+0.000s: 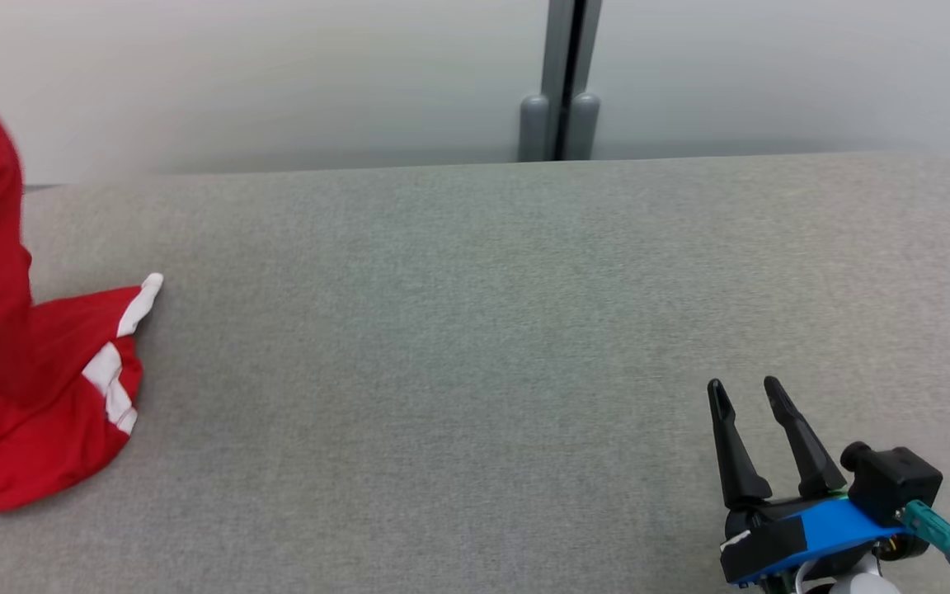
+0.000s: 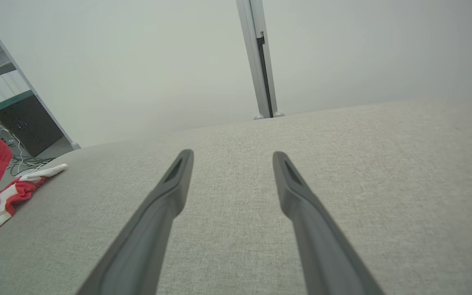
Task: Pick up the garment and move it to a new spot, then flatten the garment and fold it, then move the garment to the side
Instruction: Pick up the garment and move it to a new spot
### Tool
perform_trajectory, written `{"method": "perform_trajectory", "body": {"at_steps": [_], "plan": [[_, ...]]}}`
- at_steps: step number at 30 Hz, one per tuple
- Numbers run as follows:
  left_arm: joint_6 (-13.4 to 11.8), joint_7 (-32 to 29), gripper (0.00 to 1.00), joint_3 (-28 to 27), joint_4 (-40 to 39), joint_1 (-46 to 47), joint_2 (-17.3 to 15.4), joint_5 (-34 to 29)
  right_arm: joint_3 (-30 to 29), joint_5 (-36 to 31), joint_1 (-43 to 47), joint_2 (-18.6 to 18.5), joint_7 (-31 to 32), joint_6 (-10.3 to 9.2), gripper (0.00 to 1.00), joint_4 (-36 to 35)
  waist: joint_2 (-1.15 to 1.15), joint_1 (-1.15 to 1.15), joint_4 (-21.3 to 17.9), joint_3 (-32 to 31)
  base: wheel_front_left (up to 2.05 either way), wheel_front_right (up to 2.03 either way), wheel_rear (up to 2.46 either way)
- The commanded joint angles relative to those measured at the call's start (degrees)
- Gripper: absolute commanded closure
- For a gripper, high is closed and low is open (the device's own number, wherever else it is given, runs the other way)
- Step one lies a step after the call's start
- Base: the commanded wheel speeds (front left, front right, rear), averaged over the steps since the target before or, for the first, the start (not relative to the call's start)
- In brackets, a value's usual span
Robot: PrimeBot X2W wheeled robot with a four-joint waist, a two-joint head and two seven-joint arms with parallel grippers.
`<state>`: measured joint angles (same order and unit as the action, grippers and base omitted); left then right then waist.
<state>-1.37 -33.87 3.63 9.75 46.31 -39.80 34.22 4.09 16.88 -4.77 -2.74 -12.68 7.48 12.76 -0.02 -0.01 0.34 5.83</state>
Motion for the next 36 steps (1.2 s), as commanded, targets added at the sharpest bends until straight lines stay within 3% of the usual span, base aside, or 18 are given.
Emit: {"method": "perform_trajectory", "body": {"at_steps": [1, 10, 19, 26, 36], "plan": [[0.17, 0.03, 1.00, 1.04, -1.27, 1.13, 0.78, -0.83, -0.09, 0.52, 0.64, -0.28, -0.35, 0.02, 0.00, 0.32, 0.02, 0.01, -1.58, -1.48, 0.00, 0.00, 0.00], [0.75, -3.30, 1.00, 8.58, -9.59, 7.52, 6.60, -1.73, 1.44, 1.52, 1.08, -0.29, -1.09, 0.03, 0.00, 1.49, 0.02, 0.01, -7.54, -3.08, 0.00, 0.00, 0.00], [2.01, -3.66, 1.00, 15.02, -10.41, 6.50, 12.69, -1.15, 1.10, 1.65, -0.05, -0.25, -1.26, 0.03, 0.00, 1.32, 0.02, 0.01, -13.29, -0.86, 0.00, 0.00, 0.00], [1.31, 0.54, 1.00, 18.77, -4.79, -0.34, 19.46, 0.91, 1.82, 2.83, -1.48, -0.25, -1.60, 0.03, 0.00, 1.70, 0.02, 0.01, -16.51, 1.18, 0.00, 0.00, 0.00], [1.63, 8.20, 1.00, 22.83, 8.91, -11.17, 25.21, 1.33, 2.63, 3.78, -2.43, -0.27, -2.17, 0.03, 0.00, 3.45, 0.02, 0.01, -17.83, 2.66, 0.00, 0.00, 0.00]]}}
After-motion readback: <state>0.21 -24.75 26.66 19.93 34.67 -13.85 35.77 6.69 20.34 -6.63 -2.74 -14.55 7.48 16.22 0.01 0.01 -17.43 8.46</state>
